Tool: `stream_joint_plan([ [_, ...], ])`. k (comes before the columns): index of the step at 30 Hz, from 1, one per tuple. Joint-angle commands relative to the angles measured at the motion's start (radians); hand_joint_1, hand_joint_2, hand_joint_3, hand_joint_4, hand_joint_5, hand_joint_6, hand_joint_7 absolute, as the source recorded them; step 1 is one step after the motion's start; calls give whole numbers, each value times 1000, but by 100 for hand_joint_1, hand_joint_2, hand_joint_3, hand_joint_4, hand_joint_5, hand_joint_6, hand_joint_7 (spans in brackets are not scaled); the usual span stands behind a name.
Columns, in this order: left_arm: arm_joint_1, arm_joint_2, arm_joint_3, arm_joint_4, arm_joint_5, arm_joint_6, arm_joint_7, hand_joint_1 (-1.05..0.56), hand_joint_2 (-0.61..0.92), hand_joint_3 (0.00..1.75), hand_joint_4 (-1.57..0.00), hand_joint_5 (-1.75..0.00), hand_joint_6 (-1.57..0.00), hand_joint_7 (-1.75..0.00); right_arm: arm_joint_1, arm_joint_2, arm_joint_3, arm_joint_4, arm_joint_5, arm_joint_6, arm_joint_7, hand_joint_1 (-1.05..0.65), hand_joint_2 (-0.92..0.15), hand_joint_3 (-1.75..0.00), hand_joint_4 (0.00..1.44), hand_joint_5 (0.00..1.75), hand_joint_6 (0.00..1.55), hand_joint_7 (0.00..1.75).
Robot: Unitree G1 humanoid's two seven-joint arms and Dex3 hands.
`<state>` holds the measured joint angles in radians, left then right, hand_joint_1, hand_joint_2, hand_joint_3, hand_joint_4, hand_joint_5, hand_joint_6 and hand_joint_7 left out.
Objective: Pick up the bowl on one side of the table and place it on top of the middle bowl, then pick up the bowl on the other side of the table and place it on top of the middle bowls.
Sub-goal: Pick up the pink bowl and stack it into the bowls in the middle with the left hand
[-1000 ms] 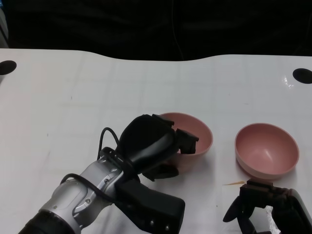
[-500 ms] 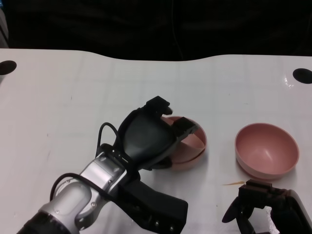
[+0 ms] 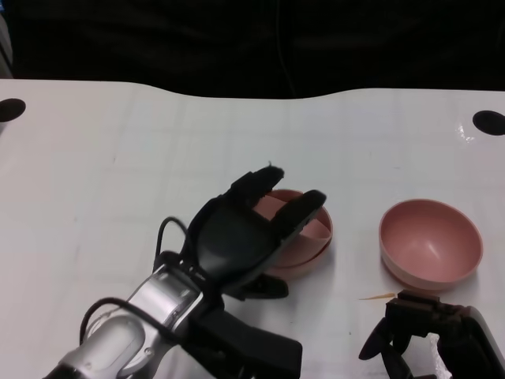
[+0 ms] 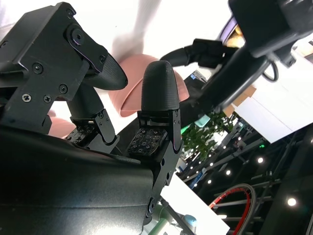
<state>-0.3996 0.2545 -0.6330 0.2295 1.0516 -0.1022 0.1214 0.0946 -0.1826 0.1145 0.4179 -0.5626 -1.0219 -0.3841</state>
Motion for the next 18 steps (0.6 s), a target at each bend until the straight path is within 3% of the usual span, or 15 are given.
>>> stream_joint_plan([
  [1, 24, 27, 13, -24, -19, -1, -26, -86, 92, 57, 0, -8, -9, -1, 2, -11, -6, 3, 8, 0, -8, -5, -15, -152, 84, 172, 92, 117],
  [18, 92, 61, 16, -23, -66, -9, -85, -79, 92, 53, -5, -11, -12, -2, 3, -15, -5, 3, 9, -2, -5, -5, -16, -152, 84, 170, 92, 118],
])
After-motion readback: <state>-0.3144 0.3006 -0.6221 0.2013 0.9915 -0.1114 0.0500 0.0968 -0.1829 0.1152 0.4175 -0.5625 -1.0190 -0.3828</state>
